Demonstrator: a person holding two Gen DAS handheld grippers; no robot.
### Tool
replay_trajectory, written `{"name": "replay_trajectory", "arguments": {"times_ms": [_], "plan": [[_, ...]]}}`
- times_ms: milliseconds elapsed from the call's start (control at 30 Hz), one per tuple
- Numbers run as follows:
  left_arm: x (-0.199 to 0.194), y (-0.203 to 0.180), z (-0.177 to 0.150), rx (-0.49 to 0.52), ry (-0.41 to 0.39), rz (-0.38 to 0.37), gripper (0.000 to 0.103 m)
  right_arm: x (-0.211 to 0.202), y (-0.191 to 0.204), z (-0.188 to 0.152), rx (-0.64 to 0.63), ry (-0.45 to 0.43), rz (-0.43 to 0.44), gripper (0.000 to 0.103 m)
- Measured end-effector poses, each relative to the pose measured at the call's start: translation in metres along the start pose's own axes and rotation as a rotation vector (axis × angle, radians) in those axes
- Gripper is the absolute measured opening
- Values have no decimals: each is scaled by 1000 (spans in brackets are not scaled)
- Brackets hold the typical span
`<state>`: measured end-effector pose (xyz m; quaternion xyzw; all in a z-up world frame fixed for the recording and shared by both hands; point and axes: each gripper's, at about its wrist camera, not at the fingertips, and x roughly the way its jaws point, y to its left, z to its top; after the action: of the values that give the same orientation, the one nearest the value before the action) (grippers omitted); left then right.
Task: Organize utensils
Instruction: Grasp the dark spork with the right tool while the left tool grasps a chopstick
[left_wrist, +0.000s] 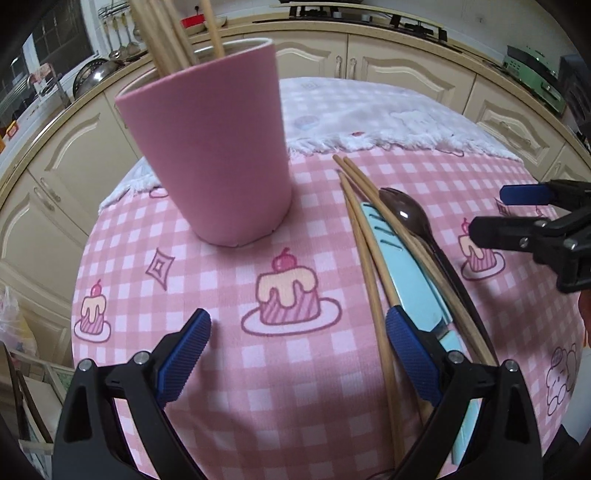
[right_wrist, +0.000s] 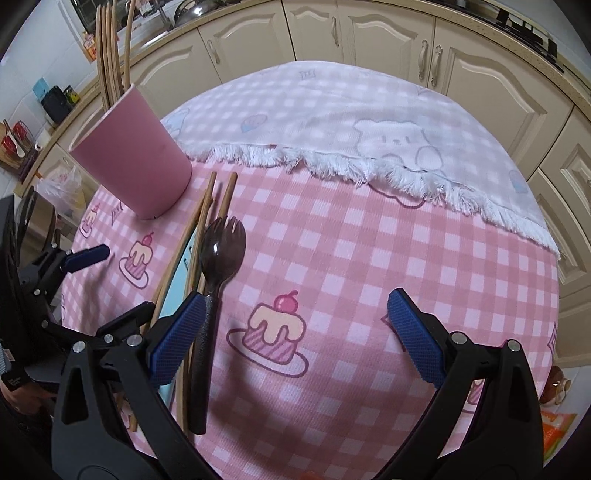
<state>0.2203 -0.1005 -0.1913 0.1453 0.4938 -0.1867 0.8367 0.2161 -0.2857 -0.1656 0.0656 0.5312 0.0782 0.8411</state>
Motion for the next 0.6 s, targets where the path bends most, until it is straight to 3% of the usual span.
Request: {"name": "replay_trajectory", "arguments": {"times_ms": [167, 233, 367, 433, 600], "plan": [[4, 1, 3, 5, 9, 4, 93, 11, 13, 0, -59, 41, -26, 96], [4, 0, 4, 9, 4, 6, 92, 15, 20, 0, -72, 52, -25, 86], [3, 2, 3, 11, 4, -2, 89, 15, 29, 5, -84, 54, -16, 73], [3, 4, 2, 11, 1, 2, 89, 16, 34, 7, -92, 60, -5, 61], [4, 8, 3, 1, -1, -4, 89, 17, 47, 9, -118, 82, -10, 46]]}}
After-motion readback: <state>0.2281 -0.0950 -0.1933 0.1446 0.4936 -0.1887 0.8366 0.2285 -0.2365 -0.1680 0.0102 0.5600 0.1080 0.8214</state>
